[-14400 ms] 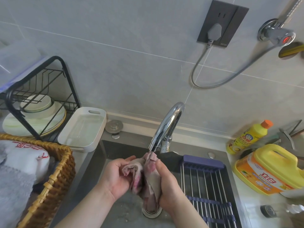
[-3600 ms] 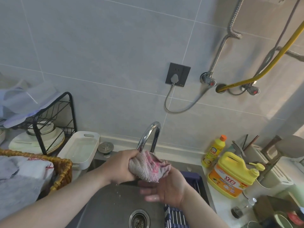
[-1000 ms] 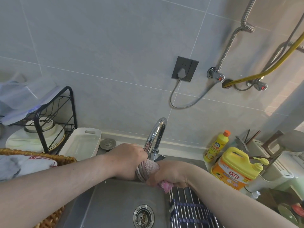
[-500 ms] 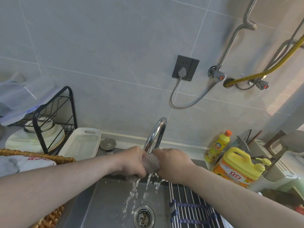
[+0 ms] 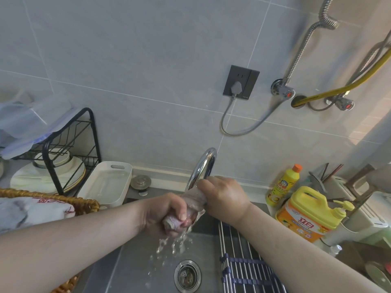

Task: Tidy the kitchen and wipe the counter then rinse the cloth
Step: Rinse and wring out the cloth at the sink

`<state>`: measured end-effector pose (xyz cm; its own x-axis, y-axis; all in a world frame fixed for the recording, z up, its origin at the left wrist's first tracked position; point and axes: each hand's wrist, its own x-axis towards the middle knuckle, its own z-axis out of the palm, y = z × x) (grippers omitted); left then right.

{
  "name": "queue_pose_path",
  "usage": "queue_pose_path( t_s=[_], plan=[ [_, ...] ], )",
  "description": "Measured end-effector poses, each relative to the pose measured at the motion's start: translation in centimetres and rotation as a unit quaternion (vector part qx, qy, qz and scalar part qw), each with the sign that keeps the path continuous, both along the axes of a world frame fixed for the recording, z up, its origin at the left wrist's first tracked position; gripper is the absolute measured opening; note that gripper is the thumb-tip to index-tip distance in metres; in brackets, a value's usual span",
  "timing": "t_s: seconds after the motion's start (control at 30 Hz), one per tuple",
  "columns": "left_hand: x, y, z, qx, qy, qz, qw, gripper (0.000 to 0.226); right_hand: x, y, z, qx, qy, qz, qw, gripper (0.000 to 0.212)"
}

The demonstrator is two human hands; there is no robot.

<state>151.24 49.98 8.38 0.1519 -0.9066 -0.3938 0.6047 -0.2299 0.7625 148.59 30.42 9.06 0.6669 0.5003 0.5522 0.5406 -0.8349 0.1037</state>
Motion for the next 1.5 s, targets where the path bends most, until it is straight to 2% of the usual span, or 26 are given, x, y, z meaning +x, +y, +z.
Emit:
queue_pose_path(
  t_s=[0.1, 0.17, 0.23, 0.3, 0.37, 0.47, 0.53, 0.6, 0.67, 0.77, 0.83, 0.9, 0.97, 1.03, 1.1, 1.17, 1.23, 1.27, 1.33, 1.4, 1.43, 1.47, 1.5],
  plan=[
    [0.6, -0.1, -0.1, -0.058, 0.031, -0.026, 0.997, 0.041, 0.4, -0.1, 0.5, 0.004, -0.014, -0.006, 1.0, 0.043],
    [0.8, -0.1, -0.3, -0.082, 0.054, -0.038, 0.994, 0.035, 0.5, -0.1, 0.6, 0.005, -0.024, -0.007, 1.0, 0.036],
    [0.8, 0.0, -0.7, -0.093, 0.06, -0.04, 0.993, 0.03, 0.4, 0.0, 0.3, 0.015, -0.028, -0.011, 0.999, 0.038],
    [0.5, 0.1, -0.6, -0.076, 0.049, -0.025, 0.996, 0.029, 0.3, 0.1, -0.2, 0.026, -0.027, -0.008, 0.999, 0.045],
    [0.2, 0.1, -0.4, -0.022, 0.016, 0.009, 1.0, 0.028, 0.2, 0.0, -0.6, 0.035, -0.011, -0.005, 0.999, 0.049],
    [0.0, 0.0, 0.0, 0.054, -0.08, 0.06, 0.994, 0.034, -0.1, -0.2, -0.2, 0.037, 0.066, -0.034, 0.997, 0.045],
    [0.2, 0.3, 0.4, 0.063, -0.136, 0.082, 0.985, 0.038, -0.4, -0.2, 0.7, 0.043, 0.151, -0.082, 0.984, 0.038],
    [0.8, 1.0, 0.6, 0.066, -0.176, 0.098, 0.977, 0.052, -0.8, 0.0, 1.5, 0.09, 0.232, -0.119, 0.961, 0.041],
    [1.5, 1.8, 0.8, 0.07, -0.206, 0.116, 0.969, 0.07, -1.4, 0.4, 2.5, 0.16, 0.303, -0.132, 0.93, 0.05],
    [1.9, 2.3, 0.9, 0.051, -0.211, 0.188, 0.958, 0.069, -2.5, 0.5, 3.5, 0.263, 0.388, -0.117, 0.876, 0.058],
    [1.8, 2.1, 1.3, 0.047, -0.212, 0.252, 0.943, 0.066, -3.1, 0.5, 3.9, 0.318, 0.402, -0.12, 0.85, 0.058],
    [1.4, 1.8, 1.7, 0.045, -0.227, 0.313, 0.921, 0.062, -3.7, 0.5, 4.2, 0.399, 0.411, -0.123, 0.81, 0.049],
    [0.9, 1.6, 2.0, 0.042, -0.243, 0.359, 0.9, 0.069, -4.1, 0.6, 4.2, 0.468, 0.421, -0.114, 0.768, 0.036],
    [0.6, 1.7, 2.2, 0.061, -0.3, 0.386, 0.87, 0.066, -4.4, 0.6, 3.9, 0.508, 0.421, -0.109, 0.743, 0.025],
    [0.6, 2.2, 1.7, 0.071, -0.357, 0.401, 0.841, 0.067, -4.7, 0.9, 3.2, 0.578, 0.432, -0.086, 0.687, 0.029],
    [0.3, 2.5, 1.4, 0.079, -0.351, 0.444, 0.821, 0.072, -5.0, 1.3, 2.7, 0.66, 0.443, -0.049, 0.605, 0.037],
    [-0.4, 2.3, 1.4, 0.105, -0.311, 0.483, 0.812, 0.07, -5.5, 1.9, 2.2, 0.716, 0.444, -0.01, 0.539, 0.038],
    [-1.0, 2.0, 1.5, 0.103, -0.273, 0.488, 0.823, 0.056, -5.7, 2.2, 2.0, 0.735, 0.442, 0.004, 0.514, 0.039],
    [-2.3, 1.6, 1.8, 0.071, -0.133, 0.488, 0.86, 0.011, -6.0, 2.8, 1.4, 0.763, 0.43, 0.019, 0.482, 0.038],
    [-3.1, 1.6, 2.4, 0.011, 0.036, 0.482, 0.875, 0.026, -6.4, 3.2, 1.3, 0.782, 0.421, 0.028, 0.46, 0.039],
    [-3.2, 1.8, 2.6, -0.023, 0.088, 0.481, 0.872, 0.033, -6.6, 3.3, 1.3, 0.787, 0.42, 0.028, 0.451, 0.039],
    [-3.4, 1.9, 2.9, -0.042, 0.106, 0.481, 0.869, 0.039, -6.9, 3.3, 1.3, 0.793, 0.421, 0.028, 0.44, 0.039],
    [-3.5, 2.0, 3.1, -0.053, 0.088, 0.479, 0.872, 0.039, -7.2, 3.2, 1.3, 0.798, 0.424, 0.027, 0.428, 0.039]
  ],
)
